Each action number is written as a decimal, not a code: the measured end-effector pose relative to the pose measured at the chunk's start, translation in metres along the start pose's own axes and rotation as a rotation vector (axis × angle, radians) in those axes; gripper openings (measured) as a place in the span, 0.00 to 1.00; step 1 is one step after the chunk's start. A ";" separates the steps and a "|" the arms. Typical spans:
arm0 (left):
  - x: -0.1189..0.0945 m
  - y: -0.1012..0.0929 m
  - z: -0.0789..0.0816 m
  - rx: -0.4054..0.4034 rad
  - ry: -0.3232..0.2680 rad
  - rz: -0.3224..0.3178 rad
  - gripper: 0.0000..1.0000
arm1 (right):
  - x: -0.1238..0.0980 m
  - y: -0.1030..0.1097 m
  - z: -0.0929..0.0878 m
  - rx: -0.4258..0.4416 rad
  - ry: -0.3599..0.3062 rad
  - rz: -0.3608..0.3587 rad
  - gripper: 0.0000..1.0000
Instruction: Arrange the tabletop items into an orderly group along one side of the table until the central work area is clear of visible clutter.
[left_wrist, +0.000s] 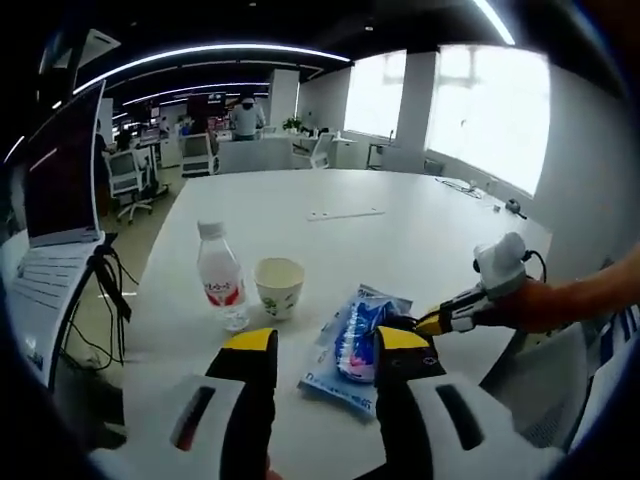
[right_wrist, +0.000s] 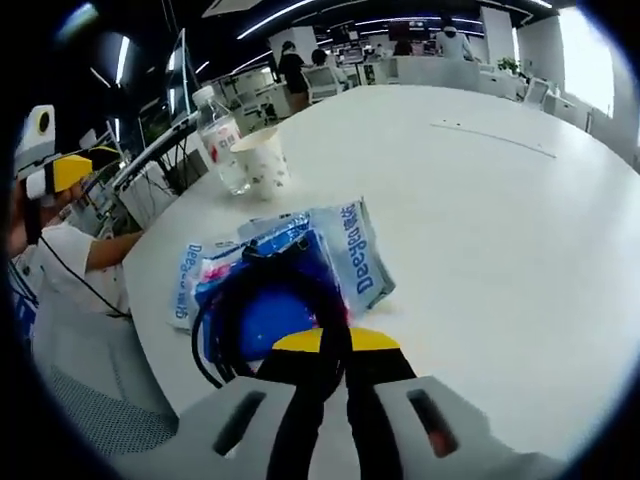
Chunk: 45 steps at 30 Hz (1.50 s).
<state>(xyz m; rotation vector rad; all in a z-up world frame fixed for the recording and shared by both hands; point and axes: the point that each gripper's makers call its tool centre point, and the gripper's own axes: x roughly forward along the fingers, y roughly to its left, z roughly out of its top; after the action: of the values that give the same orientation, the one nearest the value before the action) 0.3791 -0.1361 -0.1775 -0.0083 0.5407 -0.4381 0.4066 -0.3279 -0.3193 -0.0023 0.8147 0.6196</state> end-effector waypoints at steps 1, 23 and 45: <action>0.000 0.000 0.000 -0.002 0.001 0.001 0.37 | -0.001 0.000 0.000 -0.005 0.000 -0.001 0.01; 0.001 0.005 -0.002 -0.020 0.001 0.012 0.37 | -0.026 0.021 0.031 -0.154 -0.090 0.004 0.00; 0.003 -0.007 -0.001 -0.023 -0.003 -0.008 0.37 | -0.067 0.018 0.064 -0.221 -0.171 -0.030 0.00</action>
<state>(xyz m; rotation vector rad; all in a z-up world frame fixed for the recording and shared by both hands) 0.3782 -0.1437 -0.1792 -0.0336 0.5429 -0.4399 0.4064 -0.3327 -0.2254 -0.1611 0.5774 0.6692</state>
